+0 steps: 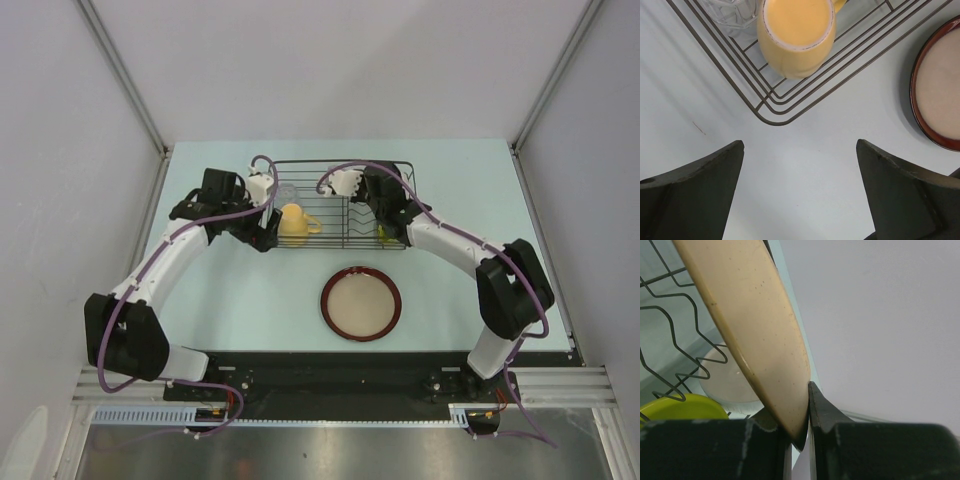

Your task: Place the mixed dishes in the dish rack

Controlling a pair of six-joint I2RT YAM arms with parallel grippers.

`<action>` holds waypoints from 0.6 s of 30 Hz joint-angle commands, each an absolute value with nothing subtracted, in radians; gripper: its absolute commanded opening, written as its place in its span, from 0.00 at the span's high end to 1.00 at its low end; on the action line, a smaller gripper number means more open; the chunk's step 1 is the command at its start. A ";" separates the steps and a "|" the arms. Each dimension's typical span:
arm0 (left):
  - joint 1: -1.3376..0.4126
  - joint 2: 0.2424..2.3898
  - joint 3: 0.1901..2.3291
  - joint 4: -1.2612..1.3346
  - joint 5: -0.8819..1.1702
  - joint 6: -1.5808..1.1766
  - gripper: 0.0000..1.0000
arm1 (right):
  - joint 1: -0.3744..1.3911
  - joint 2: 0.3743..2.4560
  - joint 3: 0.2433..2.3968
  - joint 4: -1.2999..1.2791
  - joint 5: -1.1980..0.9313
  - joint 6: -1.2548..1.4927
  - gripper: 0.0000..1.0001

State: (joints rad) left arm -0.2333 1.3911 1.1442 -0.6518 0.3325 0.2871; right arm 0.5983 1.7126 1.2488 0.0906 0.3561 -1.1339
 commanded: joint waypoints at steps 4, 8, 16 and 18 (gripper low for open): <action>-0.224 1.385 1.172 -0.624 0.353 0.259 0.00 | 0.549 1.736 1.348 0.184 0.354 -1.071 1.00; -0.224 1.381 1.178 -0.630 0.348 0.259 0.00 | 0.545 1.793 1.394 0.163 0.353 -1.042 1.00; -0.224 1.371 1.178 -0.637 0.342 0.264 0.00 | 0.523 1.853 1.428 0.158 0.383 -0.940 0.78; -0.224 1.371 1.180 -0.640 0.341 0.265 0.00 | 0.522 1.865 1.442 0.163 0.417 -0.908 0.70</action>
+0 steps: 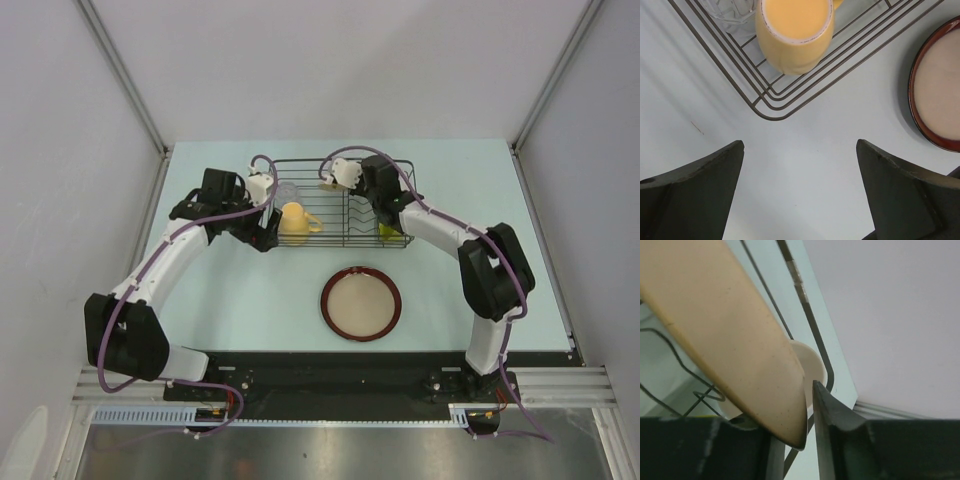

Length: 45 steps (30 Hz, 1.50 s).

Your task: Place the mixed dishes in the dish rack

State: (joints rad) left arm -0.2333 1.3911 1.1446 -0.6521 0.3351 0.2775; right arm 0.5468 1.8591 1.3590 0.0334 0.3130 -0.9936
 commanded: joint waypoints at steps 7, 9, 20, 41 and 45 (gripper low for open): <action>-0.222 1.361 1.175 -0.643 0.348 0.262 0.00 | 0.511 1.899 1.529 0.149 0.494 -0.807 0.51; -0.224 1.355 1.174 -0.647 0.350 0.264 0.00 | 0.509 1.914 1.555 0.153 0.514 -0.798 0.50; -0.222 1.338 1.157 -0.646 0.345 0.265 0.00 | 0.518 1.948 1.597 0.167 0.571 -0.792 0.50; -0.219 1.284 1.218 -0.748 0.336 0.376 0.00 | 0.615 1.369 1.525 -0.629 0.524 -0.005 0.47; -0.224 1.287 1.256 -0.848 0.350 0.471 0.00 | 0.586 1.163 1.277 -0.755 0.264 0.320 0.50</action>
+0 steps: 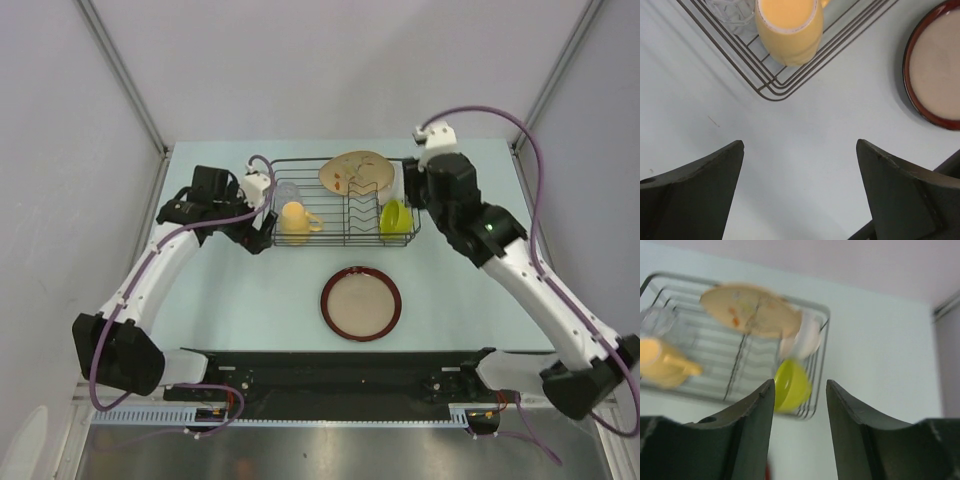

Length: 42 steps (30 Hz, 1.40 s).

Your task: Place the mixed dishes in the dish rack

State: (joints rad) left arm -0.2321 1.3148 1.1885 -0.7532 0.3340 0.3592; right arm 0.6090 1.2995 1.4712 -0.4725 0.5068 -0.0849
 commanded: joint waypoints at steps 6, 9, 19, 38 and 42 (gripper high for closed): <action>-0.362 1.258 1.210 -0.841 0.261 0.506 0.00 | 0.431 0.927 0.969 -0.811 -0.099 0.595 0.50; -0.494 1.249 1.143 -0.804 0.186 0.492 0.00 | 0.364 0.904 0.857 -0.796 -0.285 0.702 0.50; -0.695 1.270 0.976 -0.663 0.092 0.515 0.00 | 0.362 0.942 0.623 -0.592 -0.422 0.782 0.51; -0.793 1.517 0.965 -0.466 0.003 0.606 0.00 | 0.379 1.020 0.419 -0.248 -0.256 0.902 0.52; -0.795 1.554 0.994 -0.465 0.003 0.584 0.00 | 0.440 1.025 0.399 -0.204 -0.166 0.991 0.52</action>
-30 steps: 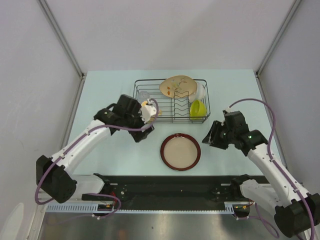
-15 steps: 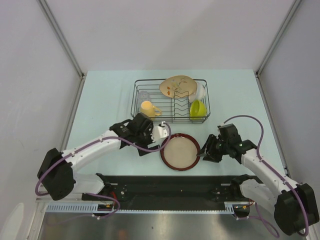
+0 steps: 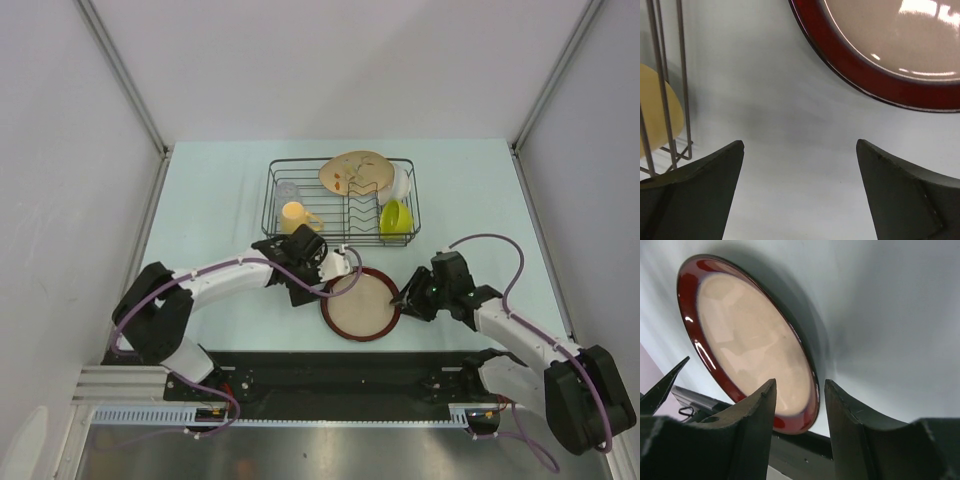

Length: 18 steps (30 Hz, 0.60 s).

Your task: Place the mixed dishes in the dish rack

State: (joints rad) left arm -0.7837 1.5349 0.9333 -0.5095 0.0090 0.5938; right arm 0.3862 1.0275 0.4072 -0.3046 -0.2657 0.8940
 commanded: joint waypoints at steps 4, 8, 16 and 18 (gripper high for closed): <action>-0.799 1.583 1.020 -0.465 0.005 0.577 0.00 | 0.509 1.034 0.358 -0.160 -0.118 1.066 0.53; -0.805 1.594 1.020 -0.457 0.003 0.577 0.00 | 0.548 1.026 0.376 -0.184 -0.068 1.088 0.54; -0.808 1.611 1.008 -0.436 -0.040 0.595 0.00 | 0.601 0.989 0.367 -0.229 0.032 1.166 0.55; -0.810 1.620 1.011 -0.430 -0.046 0.594 0.00 | 0.606 1.003 0.357 -0.195 0.037 1.193 0.55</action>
State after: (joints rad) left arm -0.7994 1.5997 0.9863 -0.4667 -0.0242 0.5858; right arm 0.5919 1.0039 0.3576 -0.2432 -0.0334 1.1187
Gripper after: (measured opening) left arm 0.996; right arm 0.456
